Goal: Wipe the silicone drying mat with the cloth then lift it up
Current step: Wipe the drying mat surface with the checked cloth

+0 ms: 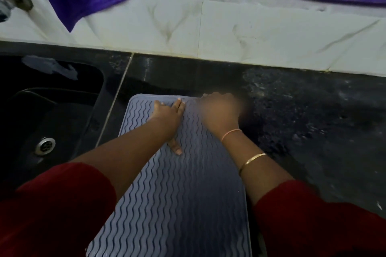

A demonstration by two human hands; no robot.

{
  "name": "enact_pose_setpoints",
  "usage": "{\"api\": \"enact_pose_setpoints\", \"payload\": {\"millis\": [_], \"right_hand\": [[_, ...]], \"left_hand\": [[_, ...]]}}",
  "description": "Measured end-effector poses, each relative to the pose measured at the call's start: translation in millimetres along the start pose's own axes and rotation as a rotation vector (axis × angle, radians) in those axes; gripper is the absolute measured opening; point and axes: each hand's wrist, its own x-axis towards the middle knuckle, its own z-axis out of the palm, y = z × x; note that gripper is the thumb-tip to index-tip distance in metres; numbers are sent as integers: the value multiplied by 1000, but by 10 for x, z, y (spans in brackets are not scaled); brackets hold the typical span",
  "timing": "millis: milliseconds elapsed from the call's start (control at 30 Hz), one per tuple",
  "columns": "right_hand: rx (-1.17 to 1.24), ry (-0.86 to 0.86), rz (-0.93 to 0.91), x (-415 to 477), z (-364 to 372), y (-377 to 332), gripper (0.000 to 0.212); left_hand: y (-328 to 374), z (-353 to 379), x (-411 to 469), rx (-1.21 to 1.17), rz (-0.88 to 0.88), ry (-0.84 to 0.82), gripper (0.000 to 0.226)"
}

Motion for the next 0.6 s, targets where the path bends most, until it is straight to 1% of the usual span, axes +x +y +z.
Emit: {"api": "enact_pose_setpoints", "payload": {"millis": [167,233,267,333,400,500,600], "right_hand": [[72,-22,254,38,-32,205,35],[96,-39,307,76,-58,183,34],[91,-45,283,97,-68,122,33],[38,-30,143,114,-54,-61,32],[30,-14,7,126,2,-209,36],[37,-28,-26,71,-21,-170,38],[-10,-30,-82,-354,6,-133,40]], "left_hand": [[-31,8,-6,-2,26,17,146],[-43,13,-2,1,30,28,147],[-44,-1,-1,6,36,27,148],[-30,-41,-8,20,46,15,148],[-21,-78,-4,47,44,9,148],[-7,-119,-3,72,52,-9,142],[51,-160,3,111,54,-19,133]]}}
